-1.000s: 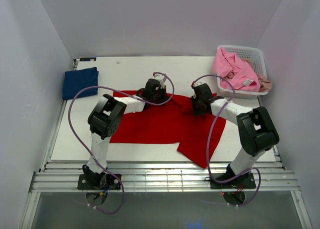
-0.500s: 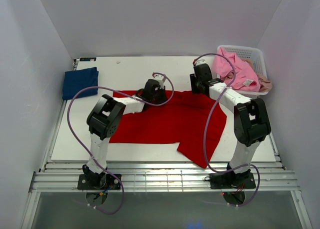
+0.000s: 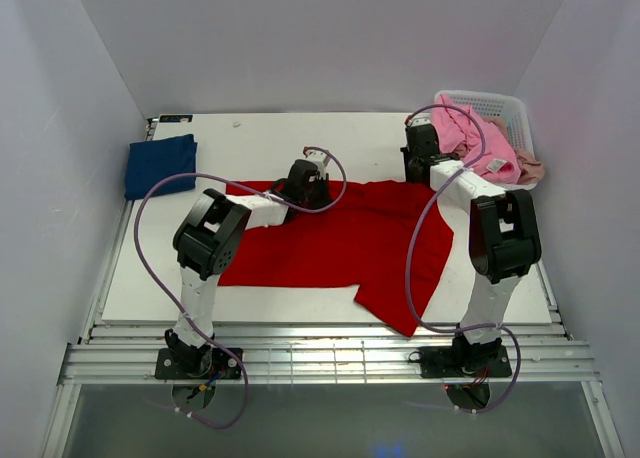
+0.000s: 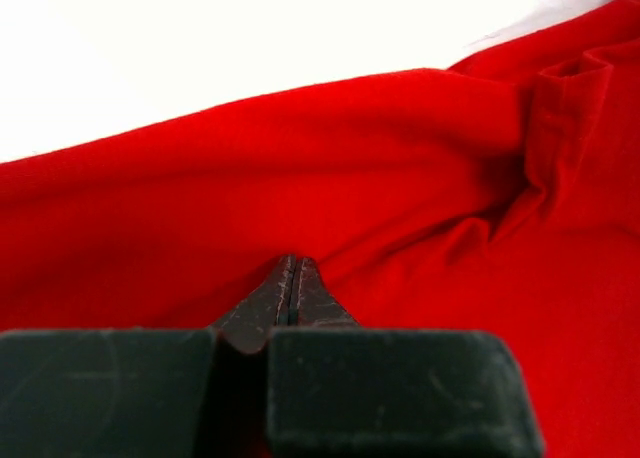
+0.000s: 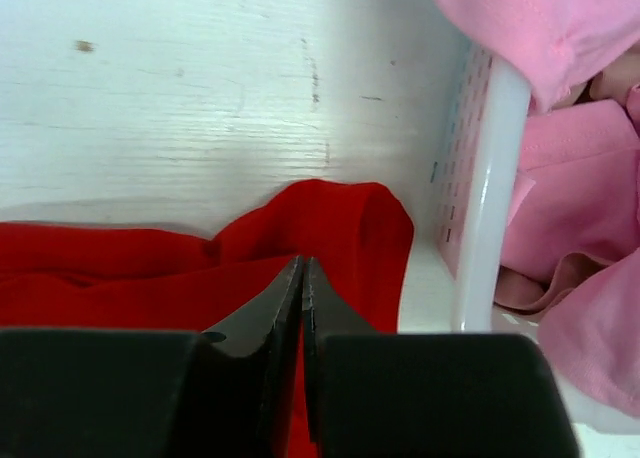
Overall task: Fold and stack the t-shirts
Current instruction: Fold the flattened tshirt in 1/3 of the way
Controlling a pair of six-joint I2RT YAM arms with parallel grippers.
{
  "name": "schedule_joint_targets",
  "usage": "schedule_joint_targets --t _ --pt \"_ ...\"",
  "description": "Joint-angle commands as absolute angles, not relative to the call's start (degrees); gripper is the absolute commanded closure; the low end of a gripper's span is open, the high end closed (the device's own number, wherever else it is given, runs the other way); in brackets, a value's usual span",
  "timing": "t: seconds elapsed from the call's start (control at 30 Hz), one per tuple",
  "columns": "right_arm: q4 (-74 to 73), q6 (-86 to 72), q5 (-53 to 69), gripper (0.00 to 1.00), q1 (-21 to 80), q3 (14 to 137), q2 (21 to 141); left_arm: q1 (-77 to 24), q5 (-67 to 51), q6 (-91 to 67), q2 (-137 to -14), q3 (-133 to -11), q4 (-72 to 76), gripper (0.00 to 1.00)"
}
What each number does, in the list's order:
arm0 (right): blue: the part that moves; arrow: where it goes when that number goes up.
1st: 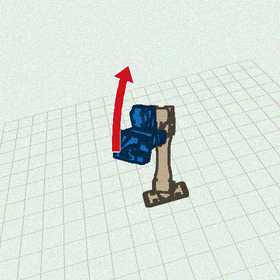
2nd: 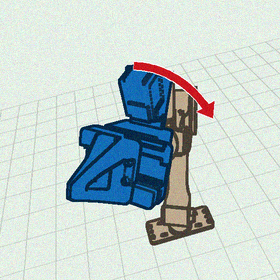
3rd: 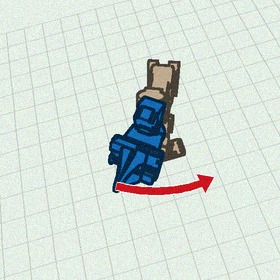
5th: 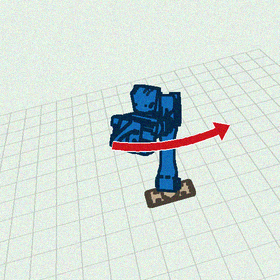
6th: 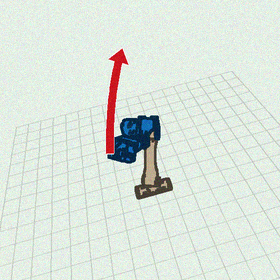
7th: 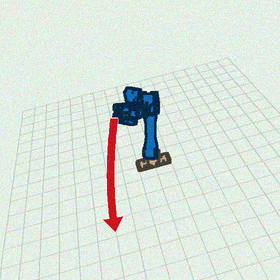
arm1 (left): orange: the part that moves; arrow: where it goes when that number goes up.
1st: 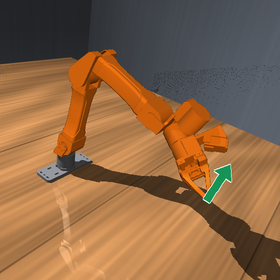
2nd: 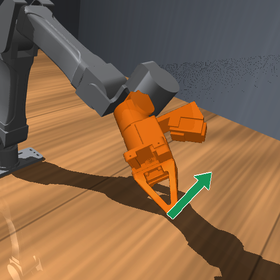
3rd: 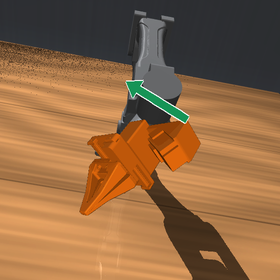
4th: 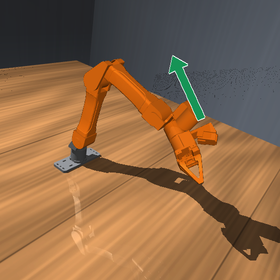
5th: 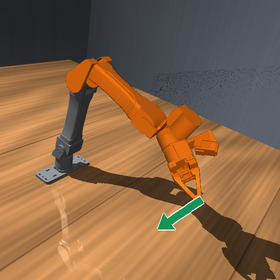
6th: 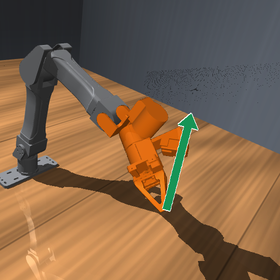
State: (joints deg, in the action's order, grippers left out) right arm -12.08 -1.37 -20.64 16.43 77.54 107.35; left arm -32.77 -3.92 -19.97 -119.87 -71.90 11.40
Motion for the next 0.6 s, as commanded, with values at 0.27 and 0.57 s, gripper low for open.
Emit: schedule_joint_targets --t 0.27,0.57 --pt "-15.2 -3.16 -15.56 0.92 12.92 80.51 113.99 -29.44 -2.29 -19.78 -113.64 -69.79 10.02 1.0" --pt "-18.81 -3.6 -15.47 0.92 12.04 85.25 119.62 -27.34 -1.14 -20.74 -111.97 -67.68 9.41 1.0"
